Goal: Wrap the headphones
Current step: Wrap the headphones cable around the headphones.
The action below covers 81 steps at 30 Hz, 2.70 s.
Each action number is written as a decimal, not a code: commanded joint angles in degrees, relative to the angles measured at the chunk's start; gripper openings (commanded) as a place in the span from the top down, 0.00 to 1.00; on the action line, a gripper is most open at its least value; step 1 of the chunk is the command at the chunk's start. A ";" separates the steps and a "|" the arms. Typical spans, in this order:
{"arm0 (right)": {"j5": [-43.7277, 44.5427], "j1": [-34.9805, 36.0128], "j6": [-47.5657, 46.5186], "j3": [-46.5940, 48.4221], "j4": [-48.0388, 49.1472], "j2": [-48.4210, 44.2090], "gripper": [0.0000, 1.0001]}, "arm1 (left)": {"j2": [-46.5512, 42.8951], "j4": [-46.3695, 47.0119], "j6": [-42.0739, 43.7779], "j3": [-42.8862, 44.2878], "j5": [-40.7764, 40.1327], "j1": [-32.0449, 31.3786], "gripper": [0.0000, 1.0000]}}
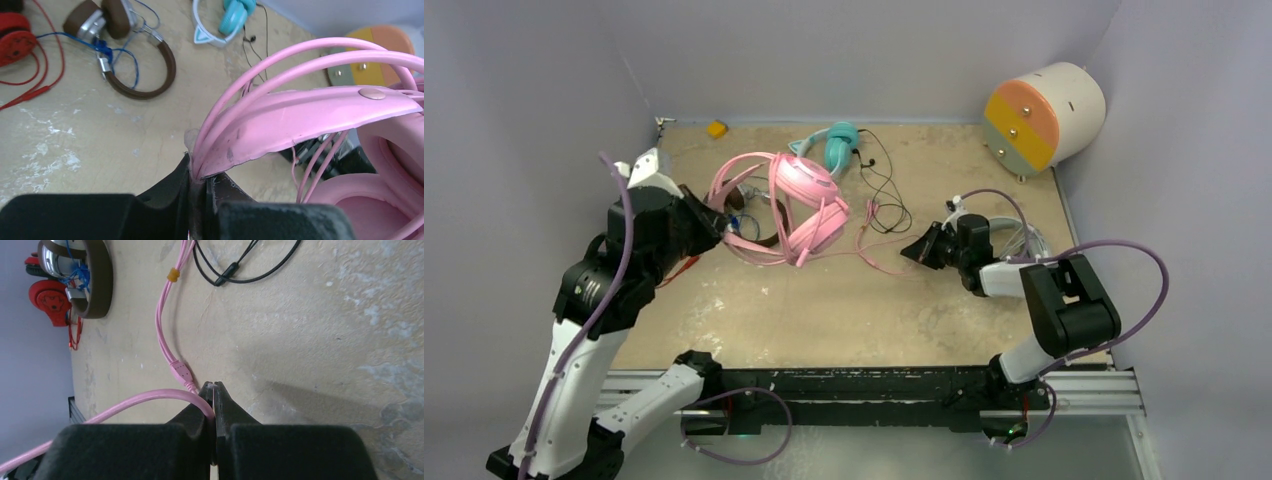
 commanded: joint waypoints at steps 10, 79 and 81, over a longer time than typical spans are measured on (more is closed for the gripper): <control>-5.52 -0.39 4.45 -2.40 8.75 3.54 1.00 | 1.30 13.85 -10.86 1.44 -3.24 0.19 1.00; -26.69 -1.65 -11.69 40.78 -47.63 -26.87 1.00 | 21.86 14.02 16.05 -15.01 -28.24 -25.16 1.00; -27.14 -1.38 -11.12 41.40 -48.09 -27.60 1.00 | 23.60 13.01 15.73 -13.60 -32.80 -25.95 1.00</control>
